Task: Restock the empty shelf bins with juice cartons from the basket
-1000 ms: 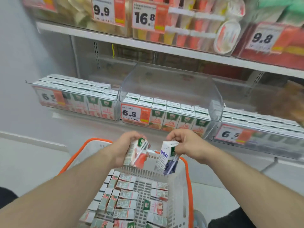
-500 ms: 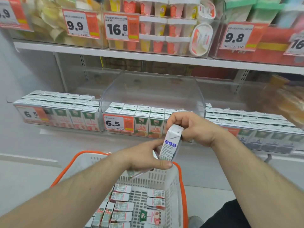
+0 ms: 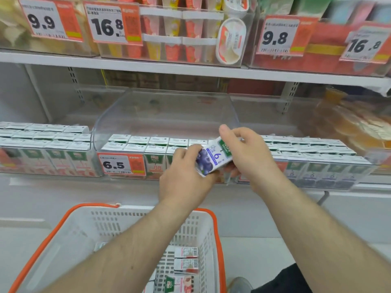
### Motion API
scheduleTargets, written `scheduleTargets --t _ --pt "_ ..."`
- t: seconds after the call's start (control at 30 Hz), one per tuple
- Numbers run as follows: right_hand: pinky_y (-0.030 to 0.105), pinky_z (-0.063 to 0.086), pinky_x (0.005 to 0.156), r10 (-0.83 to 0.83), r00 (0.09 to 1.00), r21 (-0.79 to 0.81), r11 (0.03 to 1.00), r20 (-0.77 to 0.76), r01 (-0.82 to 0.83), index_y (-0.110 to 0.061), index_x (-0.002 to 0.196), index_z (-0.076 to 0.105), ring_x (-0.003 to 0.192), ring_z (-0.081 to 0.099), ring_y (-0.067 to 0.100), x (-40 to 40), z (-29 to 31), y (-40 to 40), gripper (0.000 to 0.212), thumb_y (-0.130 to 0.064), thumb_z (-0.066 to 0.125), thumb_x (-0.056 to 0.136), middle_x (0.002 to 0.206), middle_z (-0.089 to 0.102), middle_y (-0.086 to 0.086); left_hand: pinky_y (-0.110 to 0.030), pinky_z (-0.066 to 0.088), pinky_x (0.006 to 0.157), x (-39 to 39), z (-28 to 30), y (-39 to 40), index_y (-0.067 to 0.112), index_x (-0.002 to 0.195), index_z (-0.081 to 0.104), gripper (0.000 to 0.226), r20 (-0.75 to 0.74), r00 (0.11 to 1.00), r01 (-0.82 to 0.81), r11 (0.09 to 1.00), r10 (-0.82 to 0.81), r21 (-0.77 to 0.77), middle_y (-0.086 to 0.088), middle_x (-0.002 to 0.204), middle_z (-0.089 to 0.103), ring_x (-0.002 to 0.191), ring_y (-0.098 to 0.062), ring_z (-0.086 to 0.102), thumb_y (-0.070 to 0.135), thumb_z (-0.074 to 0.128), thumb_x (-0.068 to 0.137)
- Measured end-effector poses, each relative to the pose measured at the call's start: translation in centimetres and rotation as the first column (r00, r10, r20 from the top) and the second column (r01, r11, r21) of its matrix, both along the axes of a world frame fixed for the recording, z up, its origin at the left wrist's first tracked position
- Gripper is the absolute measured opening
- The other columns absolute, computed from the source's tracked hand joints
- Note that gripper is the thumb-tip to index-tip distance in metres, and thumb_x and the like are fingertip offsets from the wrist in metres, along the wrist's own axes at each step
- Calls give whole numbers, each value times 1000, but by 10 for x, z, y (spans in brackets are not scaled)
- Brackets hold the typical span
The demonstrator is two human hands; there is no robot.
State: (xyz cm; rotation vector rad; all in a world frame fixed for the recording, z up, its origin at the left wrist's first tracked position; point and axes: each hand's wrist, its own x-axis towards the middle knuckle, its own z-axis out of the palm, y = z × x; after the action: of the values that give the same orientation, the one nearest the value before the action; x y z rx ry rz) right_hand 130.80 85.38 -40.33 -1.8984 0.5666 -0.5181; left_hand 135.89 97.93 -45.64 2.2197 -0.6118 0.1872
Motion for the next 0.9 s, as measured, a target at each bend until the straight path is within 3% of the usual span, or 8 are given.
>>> scheduleTargets --t 0.23,0.3,0.37,0.5,0.63,0.73,0.8,0.9 --pt "43 57 59 -334 935 226 926 118 302 -13 62 60 55 65 27 -7 28 -55 22 -25 60 81 59 63 10 -26 42 85 -10 20 -48 36 132 44 60 -26 981 190 977 -193 -96 11 128 47 110 -14 54 39 71 78" --pt "49 59 70 -400 897 122 916 190 383 -15 71 67 72 69 32 -3 35 -81 16 -27 58 77 73 68 11 -23 35 92 -9 26 -63 34 143 37 72 -201 947 212 958 -249 -192 11 140 44 123 -10 46 35 71 79" --pt "40 57 85 -416 889 -25 903 194 428 -28 95 75 94 68 26 6 40 -106 24 -28 58 78 98 73 2 -23 34 97 -9 29 -73 34 148 33 77 -365 881 188 931 -301 -314 11 146 43 129 -10 43 29 70 80" --pt "31 44 102 -396 918 -346 864 -23 365 -26 128 65 121 56 23 33 34 -144 42 -24 59 87 134 62 0 -34 41 105 -6 26 -84 38 148 35 76 -469 811 172 909 -350 -380 16 144 45 123 -9 48 27 67 79" --pt "35 48 99 -272 899 -486 871 -344 78 -23 121 69 114 60 28 57 19 -155 34 -20 58 88 129 64 4 -36 44 104 -2 18 -85 45 131 56 67 -529 764 168 905 -370 -390 27 131 55 120 -1 53 35 65 65" --pt "38 53 92 -160 859 -483 869 -487 -111 -15 94 76 103 62 28 74 8 -158 22 -18 59 81 118 69 4 -36 46 103 0 15 -85 46 116 65 55 -546 738 185 897 -397 -402 27 120 63 116 -1 56 33 61 63" --pt "36 54 86 -150 826 -489 856 -544 -166 -8 96 75 98 62 28 82 4 -161 23 -19 59 83 112 68 7 -39 46 102 1 14 -86 48 115 65 56 -548 733 192 895 -404 -403 25 122 63 117 -6 58 36 61 60" --pt "28 40 58 -149 814 -439 888 -562 -140 -5 82 67 71 53 25 85 3 -162 15 -19 63 86 76 58 6 -40 48 100 2 12 -87 51 113 64 54 -545 731 198 891 -411 -408 26 120 64 115 -8 59 37 60 61"
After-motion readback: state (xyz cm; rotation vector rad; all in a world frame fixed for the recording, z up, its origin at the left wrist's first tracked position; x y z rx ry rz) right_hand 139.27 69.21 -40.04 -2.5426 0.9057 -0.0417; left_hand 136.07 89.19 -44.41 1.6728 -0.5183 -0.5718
